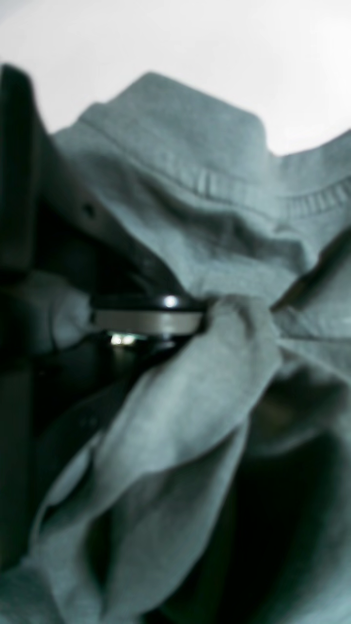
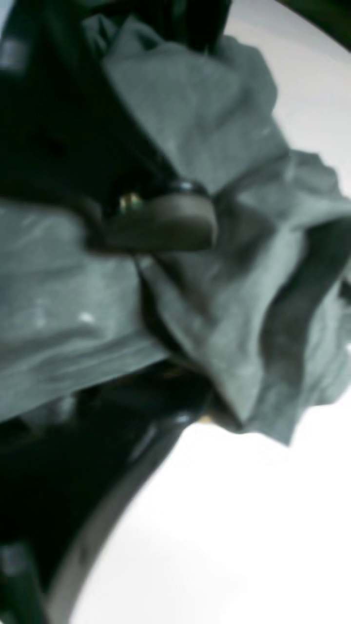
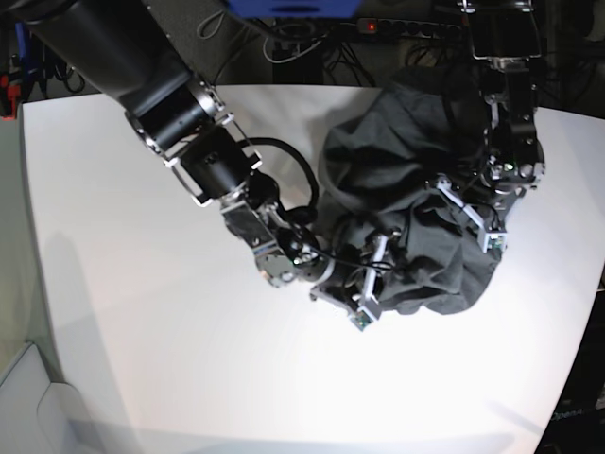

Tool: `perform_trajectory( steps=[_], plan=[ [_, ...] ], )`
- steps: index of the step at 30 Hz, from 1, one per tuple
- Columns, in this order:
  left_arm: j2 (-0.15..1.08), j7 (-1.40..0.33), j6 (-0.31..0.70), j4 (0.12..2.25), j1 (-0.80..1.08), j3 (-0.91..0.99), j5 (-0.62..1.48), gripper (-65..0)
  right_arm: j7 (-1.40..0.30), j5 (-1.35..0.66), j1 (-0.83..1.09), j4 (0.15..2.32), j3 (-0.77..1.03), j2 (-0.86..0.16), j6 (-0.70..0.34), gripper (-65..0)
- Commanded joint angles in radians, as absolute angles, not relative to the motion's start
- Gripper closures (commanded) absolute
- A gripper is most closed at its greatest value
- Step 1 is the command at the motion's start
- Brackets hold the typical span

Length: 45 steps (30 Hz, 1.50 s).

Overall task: Layout the t-shirt on the table in an organized manner, then fold the t-shirt properly
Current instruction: 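Pull the shirt apart with both grippers, stretching it across the table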

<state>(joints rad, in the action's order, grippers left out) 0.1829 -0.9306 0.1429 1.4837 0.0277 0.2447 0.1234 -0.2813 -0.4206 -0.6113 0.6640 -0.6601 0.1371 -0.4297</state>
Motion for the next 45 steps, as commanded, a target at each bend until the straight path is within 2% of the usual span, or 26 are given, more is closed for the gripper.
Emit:
perform_trajectory(
  steps=[1,4,5,9,19,25,31,39,45],
  plan=[
    [0.188,-0.929,0.147,1.497,0.018,0.243,0.127,-0.3,-0.242,-0.433,-0.645,0.685,-0.657,0.150,-0.438,-23.5],
    [0.188,-0.929,0.147,1.497,0.018,0.243,0.127,-0.3,-0.208,-0.433,-0.645,0.682,-0.657,0.150,-0.438,-4.1],
    [0.189,-0.929,0.147,1.497,0.018,0.243,0.127,-0.3,-0.202,-0.433,-0.645,0.682,-0.656,0.150,-0.438,0.0],
    [0.197,-0.929,0.147,1.497,0.018,0.243,0.127,-0.3,-0.199,-0.437,-0.651,0.688,-0.648,0.142,-0.438,0.0],
    [0.197,-0.929,0.147,1.497,0.019,0.245,0.127,-0.3,-0.300,-0.435,-0.708,0.748,-0.406,0.015,-0.438,0.0],
    [0.197,-0.929,0.147,1.497,0.018,0.251,0.127,-0.3,-0.380,-0.433,-0.704,0.875,-0.335,-0.097,-0.438,0.0],
    [0.197,-0.892,0.147,1.495,0.018,0.251,0.125,-0.3,-0.409,-0.433,-0.717,0.895,-0.216,-0.214,-0.438,0.0],
    [0.219,-0.846,0.147,1.392,0.015,0.248,0.127,-0.3,-0.407,-0.435,-0.782,0.923,-0.199,-0.315,-0.437,0.0],
    [0.278,-0.846,0.147,1.392,0.005,0.254,0.131,-0.3,-0.407,-0.433,-0.782,1.029,-0.199,-0.346,-0.341,0.0]
  ],
)
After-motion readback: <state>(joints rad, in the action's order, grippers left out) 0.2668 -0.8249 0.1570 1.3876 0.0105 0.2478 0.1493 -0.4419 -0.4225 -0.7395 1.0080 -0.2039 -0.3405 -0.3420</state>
